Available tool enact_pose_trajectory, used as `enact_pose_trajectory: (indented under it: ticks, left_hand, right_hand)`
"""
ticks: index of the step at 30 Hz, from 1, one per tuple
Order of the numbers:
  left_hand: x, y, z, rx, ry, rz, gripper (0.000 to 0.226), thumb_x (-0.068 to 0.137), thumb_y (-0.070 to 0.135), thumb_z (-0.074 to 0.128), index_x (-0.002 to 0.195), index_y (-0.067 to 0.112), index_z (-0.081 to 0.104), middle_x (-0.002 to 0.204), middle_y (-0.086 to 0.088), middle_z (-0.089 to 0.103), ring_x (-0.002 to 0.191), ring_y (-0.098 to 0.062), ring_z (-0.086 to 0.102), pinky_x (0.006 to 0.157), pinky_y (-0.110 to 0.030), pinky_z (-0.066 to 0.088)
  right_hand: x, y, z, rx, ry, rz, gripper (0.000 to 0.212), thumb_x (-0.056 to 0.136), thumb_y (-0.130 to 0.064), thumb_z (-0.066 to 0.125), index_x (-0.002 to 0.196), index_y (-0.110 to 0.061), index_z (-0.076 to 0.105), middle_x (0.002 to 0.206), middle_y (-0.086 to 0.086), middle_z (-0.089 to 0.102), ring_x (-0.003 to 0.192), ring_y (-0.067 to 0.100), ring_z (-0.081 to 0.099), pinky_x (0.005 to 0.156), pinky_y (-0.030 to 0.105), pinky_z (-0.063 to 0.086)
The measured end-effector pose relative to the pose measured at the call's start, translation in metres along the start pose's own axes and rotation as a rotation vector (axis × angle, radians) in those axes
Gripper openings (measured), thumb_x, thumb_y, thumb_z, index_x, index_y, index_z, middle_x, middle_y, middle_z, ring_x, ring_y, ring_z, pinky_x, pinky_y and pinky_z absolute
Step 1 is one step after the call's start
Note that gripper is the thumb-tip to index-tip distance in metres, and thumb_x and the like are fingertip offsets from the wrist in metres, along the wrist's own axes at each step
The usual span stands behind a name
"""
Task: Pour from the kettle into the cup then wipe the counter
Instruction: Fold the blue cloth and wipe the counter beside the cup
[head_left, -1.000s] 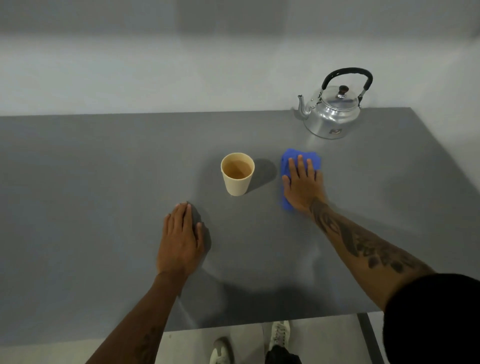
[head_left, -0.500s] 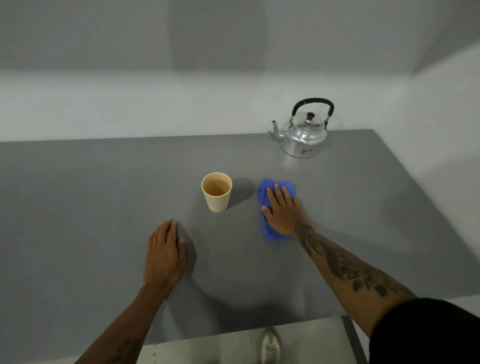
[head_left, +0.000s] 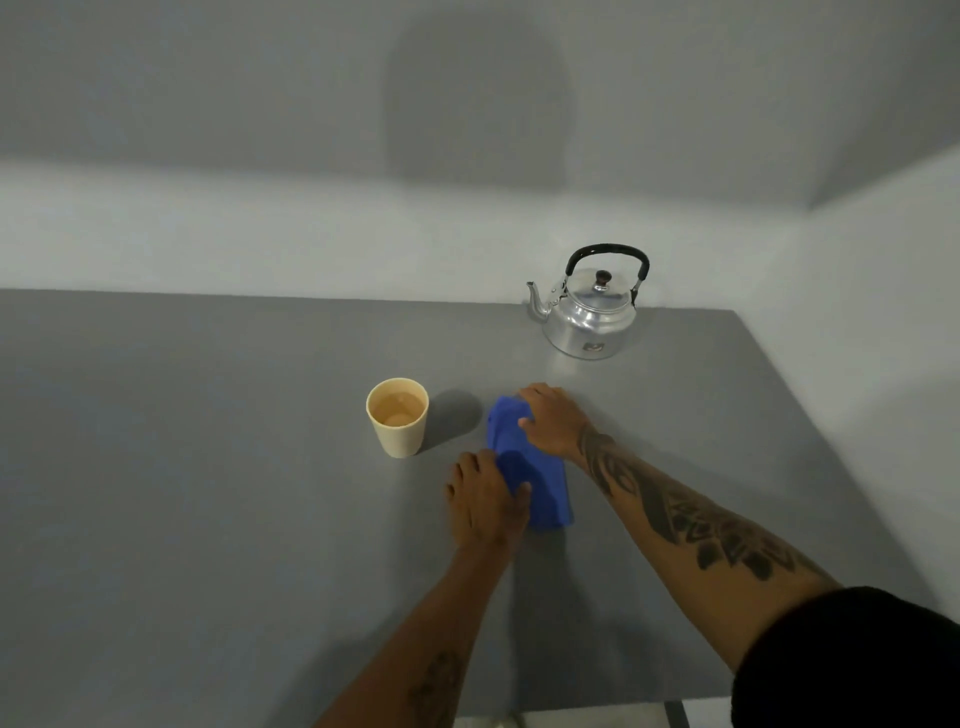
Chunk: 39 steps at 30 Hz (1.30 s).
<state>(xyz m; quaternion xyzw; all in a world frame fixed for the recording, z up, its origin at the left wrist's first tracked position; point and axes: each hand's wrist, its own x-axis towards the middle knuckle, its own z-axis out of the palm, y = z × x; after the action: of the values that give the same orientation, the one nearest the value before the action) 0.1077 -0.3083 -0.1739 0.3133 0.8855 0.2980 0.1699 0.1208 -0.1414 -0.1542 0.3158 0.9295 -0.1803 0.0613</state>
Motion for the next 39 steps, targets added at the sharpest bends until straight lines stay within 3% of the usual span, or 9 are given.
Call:
enact_pose_trajectory:
  ticks: [10, 14, 18, 21, 25, 28, 34, 36, 39]
  left_hand:
    - [0.006, -0.002, 0.014, 0.017, 0.033, -0.055, 0.063, 0.076, 0.048, 0.066, 0.125, 0.017, 0.041, 0.126, -0.005, 0.046, 0.114, -0.024, 0.044, 0.096, -0.033, 0.036]
    - [0.006, -0.009, 0.01, 0.0, 0.014, -0.073, 0.074, 0.071, 0.056, 0.067, 0.13, 0.021, 0.04, 0.125, -0.004, 0.045, 0.114, -0.025, 0.043, 0.096, -0.036, 0.035]
    - [0.0, -0.018, -0.001, -0.067, -0.029, -0.081, 0.058, 0.069, 0.057, 0.069, 0.113, 0.023, 0.054, 0.113, -0.001, 0.047, 0.108, -0.021, 0.043, 0.093, -0.033, 0.037]
    - [-0.007, -0.023, -0.015, -0.224, -0.105, -0.059, 0.034, 0.074, 0.047, 0.072, 0.09, 0.024, 0.055, 0.101, 0.002, 0.055, 0.093, -0.015, 0.05, 0.079, -0.027, 0.041]
    - [-0.026, -0.044, -0.053, -0.539, -0.217, -0.061, 0.022, 0.077, 0.034, 0.076, 0.09, 0.031, 0.059, 0.092, 0.007, 0.068, 0.08, -0.008, 0.063, 0.071, -0.025, 0.052]
    - [-0.043, -0.079, -0.089, -0.656, -0.13, -0.138, 0.035, 0.063, 0.037, 0.083, 0.091, 0.021, 0.07, 0.089, -0.002, 0.077, 0.083, -0.021, 0.072, 0.078, -0.047, 0.058]
    - [-0.074, -0.165, -0.148, -0.658, 0.004, -0.315, 0.063, 0.044, 0.048, 0.085, 0.087, 0.006, 0.069, 0.083, -0.024, 0.073, 0.071, -0.036, 0.07, 0.071, -0.059, 0.056]
    - [-0.083, -0.184, -0.166, -0.644, 0.016, -0.363, 0.07, 0.042, 0.046, 0.086, 0.09, 0.001, 0.065, 0.082, -0.024, 0.073, 0.076, -0.041, 0.07, 0.07, -0.057, 0.058]
    - [-0.091, -0.199, -0.187, -0.649, 0.01, -0.436, 0.057, 0.058, 0.023, 0.09, 0.097, -0.004, 0.058, 0.077, -0.02, 0.072, 0.057, -0.023, 0.071, 0.056, -0.037, 0.061]
  right_hand:
    - [0.014, 0.005, 0.005, 0.023, 0.006, 0.019, 0.04, 0.086, -0.026, 0.06, 0.121, -0.007, 0.056, 0.127, 0.02, 0.049, 0.117, 0.036, 0.046, 0.102, 0.039, 0.039]
    - [-0.002, -0.005, -0.02, 0.142, 0.049, -0.049, 0.009, 0.081, -0.018, 0.062, 0.088, -0.013, 0.057, 0.108, 0.015, 0.052, 0.096, 0.032, 0.056, 0.078, 0.032, 0.042]
    - [-0.034, -0.023, -0.055, 0.166, 0.006, -0.137, 0.015, 0.083, -0.018, 0.061, 0.08, -0.017, 0.046, 0.081, 0.003, 0.055, 0.077, 0.022, 0.053, 0.063, 0.031, 0.04]
    - [-0.059, -0.045, -0.078, 0.183, -0.009, -0.206, 0.013, 0.084, -0.017, 0.061, 0.083, -0.016, 0.048, 0.08, 0.003, 0.056, 0.073, 0.019, 0.053, 0.064, 0.03, 0.041]
    - [-0.078, -0.087, -0.103, 0.208, 0.01, -0.284, 0.01, 0.083, -0.017, 0.061, 0.084, -0.014, 0.051, 0.079, 0.005, 0.059, 0.072, 0.019, 0.054, 0.064, 0.033, 0.044]
    - [-0.081, -0.131, -0.106, 0.213, 0.011, -0.348, 0.009, 0.08, -0.018, 0.062, 0.086, -0.014, 0.056, 0.08, 0.001, 0.06, 0.076, 0.021, 0.057, 0.069, 0.039, 0.048]
    - [-0.062, -0.238, -0.065, 0.204, -0.068, -0.472, 0.012, 0.077, -0.017, 0.064, 0.086, -0.015, 0.057, 0.09, 0.007, 0.067, 0.086, 0.026, 0.06, 0.074, 0.04, 0.049]
    - [-0.053, -0.267, -0.046, 0.189, -0.1, -0.486, 0.014, 0.077, -0.016, 0.064, 0.089, -0.013, 0.058, 0.092, 0.008, 0.067, 0.087, 0.027, 0.06, 0.074, 0.041, 0.049]
    - [-0.039, -0.299, -0.02, 0.164, -0.129, -0.485, 0.012, 0.077, -0.015, 0.064, 0.084, -0.016, 0.055, 0.095, 0.009, 0.066, 0.089, 0.027, 0.06, 0.074, 0.04, 0.048]
